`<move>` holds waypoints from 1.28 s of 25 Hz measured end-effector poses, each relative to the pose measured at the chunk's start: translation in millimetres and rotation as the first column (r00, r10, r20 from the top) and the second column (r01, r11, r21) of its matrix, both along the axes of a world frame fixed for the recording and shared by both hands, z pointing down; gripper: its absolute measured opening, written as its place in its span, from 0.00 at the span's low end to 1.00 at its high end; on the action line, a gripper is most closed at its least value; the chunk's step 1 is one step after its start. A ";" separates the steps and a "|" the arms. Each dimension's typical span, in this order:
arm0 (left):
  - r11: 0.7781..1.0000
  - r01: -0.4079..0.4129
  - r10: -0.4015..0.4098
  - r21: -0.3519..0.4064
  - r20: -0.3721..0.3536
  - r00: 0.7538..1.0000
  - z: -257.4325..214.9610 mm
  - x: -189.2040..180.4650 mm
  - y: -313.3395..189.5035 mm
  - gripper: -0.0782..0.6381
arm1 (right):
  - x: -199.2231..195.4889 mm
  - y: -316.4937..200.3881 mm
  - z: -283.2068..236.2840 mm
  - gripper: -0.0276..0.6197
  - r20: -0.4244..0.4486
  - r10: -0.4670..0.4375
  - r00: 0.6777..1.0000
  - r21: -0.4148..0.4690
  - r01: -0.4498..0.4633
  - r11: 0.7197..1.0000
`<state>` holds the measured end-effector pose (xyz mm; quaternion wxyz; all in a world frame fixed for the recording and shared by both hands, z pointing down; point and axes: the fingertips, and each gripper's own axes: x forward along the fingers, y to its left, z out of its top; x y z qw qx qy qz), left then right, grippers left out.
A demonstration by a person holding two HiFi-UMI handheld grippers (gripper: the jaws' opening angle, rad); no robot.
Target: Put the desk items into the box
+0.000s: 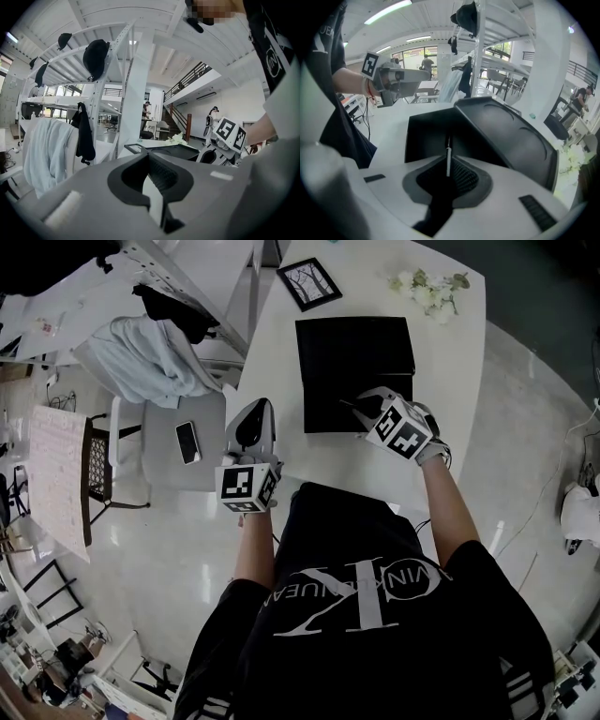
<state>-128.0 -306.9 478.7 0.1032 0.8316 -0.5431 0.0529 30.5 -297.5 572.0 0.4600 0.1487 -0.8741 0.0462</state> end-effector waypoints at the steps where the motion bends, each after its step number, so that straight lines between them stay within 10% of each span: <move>1: 1.000 -0.003 0.003 0.000 0.000 1.000 0.0 0.6 -0.4 0.12 | 0.5 -0.9 -2.1 0.08 0.004 0.006 1.000 0.006 -0.006 1.000; 13: 0.999 -0.038 0.038 0.016 -0.009 0.999 -6.8 9.3 -10.1 0.12 | 26.2 -15.1 -40.9 0.07 0.159 0.247 0.956 0.039 -0.256 0.966; 32: 0.994 -0.076 0.077 0.078 -0.012 0.997 -37.7 25.8 -29.9 0.12 | 104.2 -49.1 -120.2 0.07 0.433 0.511 0.743 0.170 -0.624 0.763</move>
